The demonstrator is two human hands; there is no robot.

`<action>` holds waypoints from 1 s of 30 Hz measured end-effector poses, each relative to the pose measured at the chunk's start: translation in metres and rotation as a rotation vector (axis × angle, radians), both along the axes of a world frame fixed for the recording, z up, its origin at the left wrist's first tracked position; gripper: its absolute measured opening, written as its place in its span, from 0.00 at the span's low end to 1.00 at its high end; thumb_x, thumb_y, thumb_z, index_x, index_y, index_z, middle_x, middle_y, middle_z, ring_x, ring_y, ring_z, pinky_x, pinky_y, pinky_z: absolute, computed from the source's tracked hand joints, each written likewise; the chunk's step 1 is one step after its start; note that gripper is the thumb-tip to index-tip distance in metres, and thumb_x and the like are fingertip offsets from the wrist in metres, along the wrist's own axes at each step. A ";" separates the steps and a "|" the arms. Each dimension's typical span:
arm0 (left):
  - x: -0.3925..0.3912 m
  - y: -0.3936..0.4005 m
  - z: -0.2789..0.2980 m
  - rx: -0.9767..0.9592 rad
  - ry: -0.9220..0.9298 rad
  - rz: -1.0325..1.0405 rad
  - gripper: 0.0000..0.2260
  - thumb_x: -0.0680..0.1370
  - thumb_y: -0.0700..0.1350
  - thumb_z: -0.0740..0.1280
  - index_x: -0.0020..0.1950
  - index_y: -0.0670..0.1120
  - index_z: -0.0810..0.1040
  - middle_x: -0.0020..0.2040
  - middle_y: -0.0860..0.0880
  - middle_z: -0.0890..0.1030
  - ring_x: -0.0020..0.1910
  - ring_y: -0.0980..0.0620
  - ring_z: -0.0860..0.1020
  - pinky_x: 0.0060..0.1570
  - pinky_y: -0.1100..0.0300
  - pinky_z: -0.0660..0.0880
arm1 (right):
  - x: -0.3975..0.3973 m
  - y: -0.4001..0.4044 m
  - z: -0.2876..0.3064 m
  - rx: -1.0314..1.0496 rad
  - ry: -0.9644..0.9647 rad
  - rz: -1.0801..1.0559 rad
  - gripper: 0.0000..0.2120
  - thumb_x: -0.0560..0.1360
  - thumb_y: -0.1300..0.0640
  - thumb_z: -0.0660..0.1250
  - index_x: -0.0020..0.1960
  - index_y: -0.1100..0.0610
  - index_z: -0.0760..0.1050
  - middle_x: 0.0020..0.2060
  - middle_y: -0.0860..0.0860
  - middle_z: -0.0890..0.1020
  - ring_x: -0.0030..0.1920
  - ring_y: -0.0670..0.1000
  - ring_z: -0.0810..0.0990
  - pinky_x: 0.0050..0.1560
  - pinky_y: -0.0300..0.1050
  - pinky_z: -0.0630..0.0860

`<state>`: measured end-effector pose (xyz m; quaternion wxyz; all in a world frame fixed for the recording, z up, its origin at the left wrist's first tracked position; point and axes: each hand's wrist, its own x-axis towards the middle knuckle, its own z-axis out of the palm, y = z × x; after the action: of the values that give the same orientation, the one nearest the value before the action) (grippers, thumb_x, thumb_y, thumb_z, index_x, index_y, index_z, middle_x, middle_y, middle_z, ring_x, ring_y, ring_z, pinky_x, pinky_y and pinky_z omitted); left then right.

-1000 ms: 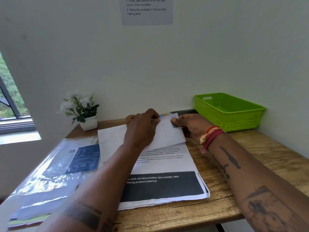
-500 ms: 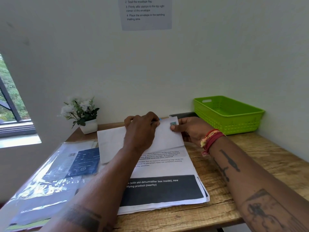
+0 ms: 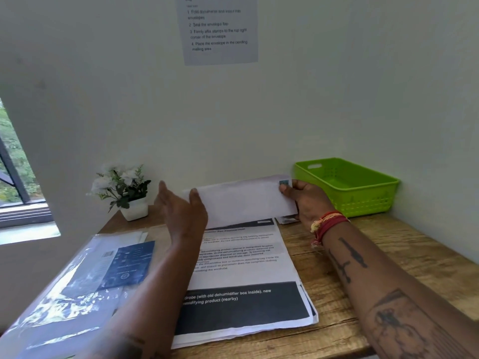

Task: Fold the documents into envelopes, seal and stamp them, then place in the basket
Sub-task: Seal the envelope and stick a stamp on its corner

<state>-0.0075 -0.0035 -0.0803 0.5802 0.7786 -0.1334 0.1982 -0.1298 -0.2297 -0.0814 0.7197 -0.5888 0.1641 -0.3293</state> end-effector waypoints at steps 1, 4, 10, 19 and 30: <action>0.004 0.001 0.000 -0.063 0.039 0.003 0.31 0.83 0.49 0.63 0.81 0.40 0.54 0.77 0.41 0.65 0.78 0.43 0.61 0.75 0.52 0.58 | 0.000 -0.002 0.000 0.017 -0.003 -0.006 0.02 0.76 0.61 0.73 0.47 0.56 0.83 0.46 0.58 0.85 0.44 0.59 0.83 0.53 0.73 0.77; 0.018 0.004 -0.005 -0.171 0.149 -0.029 0.19 0.81 0.52 0.66 0.69 0.44 0.74 0.53 0.47 0.83 0.58 0.44 0.79 0.62 0.49 0.75 | 0.001 -0.006 -0.001 0.072 -0.005 -0.012 0.04 0.76 0.60 0.73 0.51 0.56 0.82 0.49 0.59 0.85 0.48 0.60 0.83 0.51 0.70 0.79; 0.028 0.003 -0.012 -0.177 0.135 -0.085 0.12 0.81 0.53 0.66 0.49 0.45 0.82 0.39 0.49 0.81 0.38 0.48 0.76 0.46 0.48 0.79 | 0.002 -0.012 -0.002 0.047 -0.076 -0.057 0.03 0.74 0.59 0.75 0.47 0.57 0.83 0.48 0.59 0.85 0.46 0.58 0.83 0.50 0.59 0.81; 0.022 0.004 -0.007 -0.223 0.162 -0.099 0.12 0.82 0.54 0.66 0.50 0.47 0.83 0.44 0.48 0.84 0.43 0.48 0.79 0.46 0.50 0.77 | 0.001 -0.012 -0.003 0.020 -0.076 -0.109 0.03 0.72 0.58 0.77 0.44 0.57 0.84 0.44 0.57 0.86 0.45 0.58 0.83 0.51 0.58 0.81; 0.018 0.002 -0.006 -0.274 0.300 -0.254 0.10 0.81 0.54 0.67 0.48 0.49 0.83 0.45 0.49 0.85 0.46 0.47 0.83 0.52 0.45 0.82 | -0.003 -0.009 0.001 0.188 -0.105 -0.088 0.10 0.75 0.63 0.72 0.56 0.62 0.80 0.47 0.56 0.85 0.46 0.55 0.83 0.43 0.51 0.83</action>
<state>0.0101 -0.0012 -0.0866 0.7139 0.6905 -0.1145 0.0216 -0.1324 -0.2384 -0.0803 0.7642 -0.4928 0.1821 -0.3742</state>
